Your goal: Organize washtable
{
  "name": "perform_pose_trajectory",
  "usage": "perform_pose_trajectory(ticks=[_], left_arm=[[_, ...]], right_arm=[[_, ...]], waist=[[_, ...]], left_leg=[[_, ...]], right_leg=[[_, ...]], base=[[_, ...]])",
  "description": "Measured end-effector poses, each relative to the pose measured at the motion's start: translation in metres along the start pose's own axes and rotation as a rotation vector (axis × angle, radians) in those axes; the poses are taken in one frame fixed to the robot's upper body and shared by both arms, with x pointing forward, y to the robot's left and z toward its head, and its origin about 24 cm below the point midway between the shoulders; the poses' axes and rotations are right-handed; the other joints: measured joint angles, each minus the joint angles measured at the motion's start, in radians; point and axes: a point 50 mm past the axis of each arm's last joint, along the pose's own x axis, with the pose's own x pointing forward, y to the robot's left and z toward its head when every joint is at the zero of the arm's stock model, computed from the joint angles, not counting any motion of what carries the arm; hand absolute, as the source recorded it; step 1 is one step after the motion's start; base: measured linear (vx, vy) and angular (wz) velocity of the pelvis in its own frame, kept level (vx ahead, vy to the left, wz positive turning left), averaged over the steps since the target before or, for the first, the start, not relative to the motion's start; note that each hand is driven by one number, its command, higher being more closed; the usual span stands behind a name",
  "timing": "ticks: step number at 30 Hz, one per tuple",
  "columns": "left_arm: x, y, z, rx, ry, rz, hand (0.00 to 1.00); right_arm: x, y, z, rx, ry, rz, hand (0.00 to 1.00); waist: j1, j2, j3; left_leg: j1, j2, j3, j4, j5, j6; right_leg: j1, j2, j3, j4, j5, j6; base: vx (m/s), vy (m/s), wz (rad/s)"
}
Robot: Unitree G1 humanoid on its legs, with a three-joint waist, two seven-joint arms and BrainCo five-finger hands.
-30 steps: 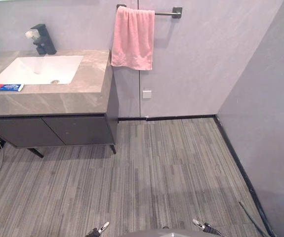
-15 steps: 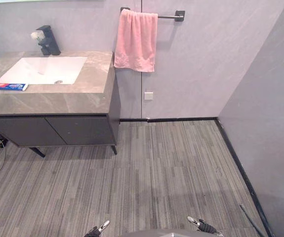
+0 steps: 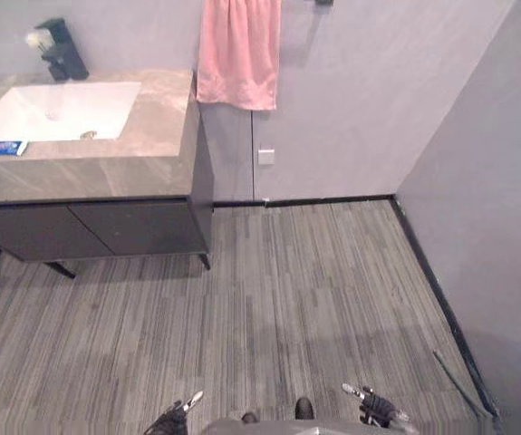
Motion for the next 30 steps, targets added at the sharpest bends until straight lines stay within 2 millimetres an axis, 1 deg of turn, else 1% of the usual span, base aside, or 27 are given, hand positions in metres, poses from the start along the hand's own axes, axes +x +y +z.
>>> perform_pose_trajectory(ticks=[1, 2, 4, 5, 6, 7, 8, 9, 11, 12, 13, 14, 15, 16, 17, 18, 20, 21, 22, 23, 24, 25, 26, 27, 28, 29, 30], left_arm=[[0.001, -0.002, 0.002, 0.000, -0.005, -0.004, 0.00], [0.001, -0.004, 0.004, -0.002, -0.010, -0.010, 0.00], [0.001, -0.002, 0.002, -0.001, -0.002, -0.007, 0.00], [0.000, -0.002, 0.001, 0.004, -0.001, -0.007, 0.00], [0.001, -0.002, 0.001, 0.011, 0.002, -0.009, 0.00], [0.001, -0.003, 0.004, 0.016, -0.004, -0.019, 0.00], [0.002, -0.004, 0.006, 0.020, -0.009, -0.025, 0.00], [0.003, -0.006, 0.010, 0.021, -0.017, -0.036, 0.00], [0.004, -0.010, 0.012, 0.021, -0.018, -0.046, 0.00], [0.005, -0.012, 0.013, 0.018, -0.020, -0.054, 0.00], [0.004, -0.013, 0.012, 0.014, -0.017, -0.056, 0.00], [0.001, -0.008, 0.000, 0.008, 0.009, -0.042, 0.00], [0.002, -0.007, 0.002, -0.004, 0.008, -0.038, 0.00], [0.002, -0.011, 0.003, -0.019, -0.004, -0.046, 0.00], [0.002, -0.014, 0.005, -0.026, -0.015, -0.055, 0.00], [0.003, -0.023, 0.010, -0.023, -0.030, -0.078, 0.00], [0.004, -0.029, 0.019, -0.031, -0.069, -0.094, 0.00], [0.004, -0.033, 0.030, -0.043, -0.120, -0.107, 0.00], [0.004, -0.033, 0.036, -0.050, -0.155, -0.100, 0.00], [0.003, -0.032, 0.035, -0.058, -0.156, -0.095, 0.00], [0.003, -0.031, 0.031, -0.084, -0.148, -0.082, 0.00], [0.002, -0.028, 0.026, -0.105, -0.138, -0.063, 0.00], [0.001, -0.021, 0.020, -0.105, -0.123, -0.039, 0.00], [0.000, -0.021, 0.019, -0.106, -0.120, -0.038, 0.00], [-0.002, -0.006, 0.006, -0.147, -0.082, 0.021, 0.00], [-0.003, 0.003, 0.005, -0.129, -0.065, 0.042, 0.00], [-0.002, 0.003, 0.006, -0.116, -0.064, 0.042, 0.00]], right_arm=[[0.000, 0.000, 0.001, 0.004, -0.006, 0.000, 0.00], [-0.001, 0.002, 0.004, 0.022, -0.035, 0.008, 0.00], [-0.001, 0.003, 0.010, 0.057, -0.071, 0.016, 0.00], [-0.001, 0.001, 0.009, 0.070, -0.067, 0.013, 0.00], [-0.001, 0.001, 0.009, 0.094, -0.067, 0.012, 0.00], [-0.001, 0.001, 0.009, 0.125, -0.069, 0.009, 0.00], [-0.001, 0.000, 0.008, 0.144, -0.068, 0.006, 0.00], [-0.001, -0.003, 0.005, 0.191, -0.056, -0.010, 0.00], [-0.003, -0.011, -0.005, 0.261, -0.026, -0.042, 0.00], [-0.004, -0.015, -0.012, 0.288, -0.003, -0.057, 0.00], [-0.005, -0.017, -0.015, 0.305, 0.001, -0.066, 0.00], [-0.007, -0.022, -0.017, 0.333, -0.003, -0.083, 0.00], [-0.006, -0.019, -0.017, 0.349, -0.003, -0.079, 0.00], [-0.005, -0.018, -0.012, 0.344, -0.016, -0.073, 0.00], [-0.003, -0.012, -0.002, 0.326, -0.042, -0.053, 0.00], [0.000, -0.008, 0.011, 0.286, -0.070, -0.038, 0.00], [0.004, 0.010, 0.028, 0.217, -0.097, 0.012, 0.00], [0.005, 0.029, 0.040, 0.137, -0.130, 0.064, 0.00], [0.006, 0.045, 0.055, 0.073, -0.159, 0.105, 0.00], [0.006, 0.053, 0.065, 0.048, -0.181, 0.127, 0.00], [0.005, 0.059, 0.072, 0.009, -0.208, 0.143, 0.00], [0.005, 0.060, 0.074, -0.011, -0.222, 0.147, 0.00], [0.005, 0.060, 0.070, -0.027, -0.217, 0.148, 0.00], [0.005, 0.060, 0.069, -0.029, -0.217, 0.149, 0.00], [0.004, 0.066, 0.056, -0.067, -0.181, 0.162, 0.00], [0.004, 0.065, 0.045, -0.084, -0.158, 0.161, 0.00], [0.004, 0.064, 0.041, -0.084, -0.148, 0.158, 0.00]], waist=[[-0.001, -0.001, 0.008], [0.000, 0.002, 0.017], [-0.003, -0.004, 0.026], [-0.001, -0.005, 0.029], [-0.004, -0.004, 0.029], [-0.010, -0.004, 0.029], [-0.016, -0.008, 0.030], [-0.032, -0.017, 0.035], [-0.036, -0.024, 0.042], [-0.039, -0.019, 0.039], [-0.046, -0.005, 0.035], [-0.058, 0.030, 0.012], [-0.055, 0.031, 0.009], [-0.052, 0.037, 0.013], [-0.047, 0.041, 0.016], [-0.025, 0.065, 0.035], [0.007, 0.065, 0.065], [0.034, 0.043, 0.076], [0.053, 0.029, 0.069], [0.060, 0.034, 0.068], [0.066, 0.045, 0.065], [0.072, 0.049, 0.060], [0.083, 0.044, 0.047], [0.084, 0.044, 0.045], [0.087, -0.012, 0.013], [0.079, -0.044, 0.010], [0.074, -0.048, 0.010]], left_leg=[[0.006, -0.004, -0.003, 0.003, -0.013, 0.004], [0.020, -0.013, -0.004, 0.007, -0.023, 0.011], [0.066, -0.017, 0.001, 0.007, -0.043, 0.018], [0.084, -0.015, 0.005, -0.004, -0.045, 0.018], [0.109, -0.010, 0.006, -0.033, -0.047, 0.016], [0.126, -0.005, 0.003, -0.058, -0.051, 0.012], [0.132, -0.006, -0.002, -0.072, -0.053, 0.009], [0.153, -0.011, -0.020, -0.096, -0.061, 0.001], [0.191, -0.002, -0.049, -0.097, -0.096, -0.030], [0.201, 0.030, -0.060, -0.068, -0.148, -0.050], [0.210, 0.063, -0.061, -0.050, -0.170, -0.063], [0.213, 0.126, -0.072, 0.041, -0.192, -0.101], [0.141, 0.162, -0.074, 0.259, -0.193, -0.123], [0.087, 0.183, -0.073, 0.392, -0.155, -0.154], [-0.025, 0.205, -0.081, 0.668, 0.008, -0.163], [-0.111, 0.229, -0.085, 0.895, 0.085, -0.170], [-0.202, 0.233, -0.059, 1.076, 0.045, -0.114], [-0.304, 0.191, -0.044, 1.072, -0.006, -0.098], [-0.413, 0.159, -0.013, 0.820, -0.039, -0.100], [-0.426, 0.153, 0.012, 0.558, -0.032, -0.100], [-0.416, 0.149, 0.021, 0.318, 0.014, -0.109], [-0.405, 0.149, 0.020, 0.177, 0.054, -0.112], [-0.404, 0.148, 0.009, 0.155, 0.136, -0.108], [-0.404, 0.147, 0.009, 0.158, 0.144, -0.107], [-0.352, 0.093, 0.056, 0.183, 0.186, -0.053], [-0.277, 0.051, 0.074, 0.150, 0.164, -0.021], [-0.247, 0.039, 0.077, 0.145, 0.153, -0.008]], right_leg=[[-0.045, -0.007, -0.015, 0.107, -0.029, -0.002], [-0.156, -0.038, -0.058, 0.346, -0.054, -0.022], [-0.277, -0.093, -0.126, 0.566, -0.076, -0.030], [-0.292, -0.103, -0.148, 0.550, -0.076, -0.031], [-0.298, -0.119, -0.200, 0.429, -0.070, -0.026], [-0.294, -0.115, -0.233, 0.222, -0.028, -0.017], [-0.288, -0.114, -0.236, 0.108, 0.011, -0.005], [-0.276, -0.120, -0.231, -0.077, 0.080, 0.010], [-0.271, -0.118, -0.227, -0.157, 0.103, 0.021], [-0.266, -0.102, -0.231, -0.132, 0.110, 0.000], [-0.264, -0.077, -0.232, -0.107, 0.126, -0.028], [-0.242, -0.017, -0.233, -0.076, 0.156, -0.077], [-0.217, 0.018, -0.235, -0.043, 0.194, -0.105], [-0.199, 0.040, -0.237, -0.036, 0.174, -0.124], [-0.150, 0.066, -0.232, -0.036, 0.122, -0.137], [-0.082, 0.101, -0.208, -0.045, 0.088, -0.157], [0.030, 0.121, -0.155, -0.053, 0.042, -0.185], [0.130, 0.098, -0.115, -0.071, -0.018, -0.193], [0.202, 0.066, -0.087, -0.099, -0.073, -0.153], [0.243, 0.049, -0.069, -0.114, -0.099, -0.126], [0.284, 0.036, -0.059, -0.128, -0.122, -0.102], [0.309, 0.026, -0.047, -0.131, -0.147, -0.087], [0.347, 0.011, -0.028, -0.129, -0.190, -0.077], [0.350, 0.009, -0.027, -0.128, -0.193, -0.076], [0.284, -0.065, 0.026, 0.113, -0.207, -0.077], [0.179, -0.102, 0.044, 0.391, -0.136, -0.007], [0.144, -0.113, 0.057, 0.497, -0.085, 0.015]], base=[[-0.08, 0.071, 0.24], [0.00, 0.006, 0.19], [0.11, 0.027, 0.12], [0.11, 0.020, -0.07], [0.14, -0.028, -0.12], [0.18, -0.055, -0.03], [0.20, -0.063, 0.17], [0.20, -0.094, 0.34], [0.26, -0.180, 0.39], [0.36, -0.310, 0.34], [0.62, -0.426, 0.45], [0.65, -0.485, 0.27], [0.60, -0.440, 0.06], [0.47, -0.443, -0.25], [0.55, -0.388, -0.56], [0.62, -0.379, -0.63], [0.63, -0.314, -0.77], [0.33, -0.189, -0.81], [-0.01, -0.028, -0.67], [-0.10, 0.112, -0.62], [0.22, 0.082, -0.53], [0.55, 0.076, -0.63], [0.53, 0.091, -0.47], [0.85, 0.155, -0.72], [0.88, 0.158, -0.45], [0.81, 0.156, -0.38], [0.45, 0.212, 0.46]])
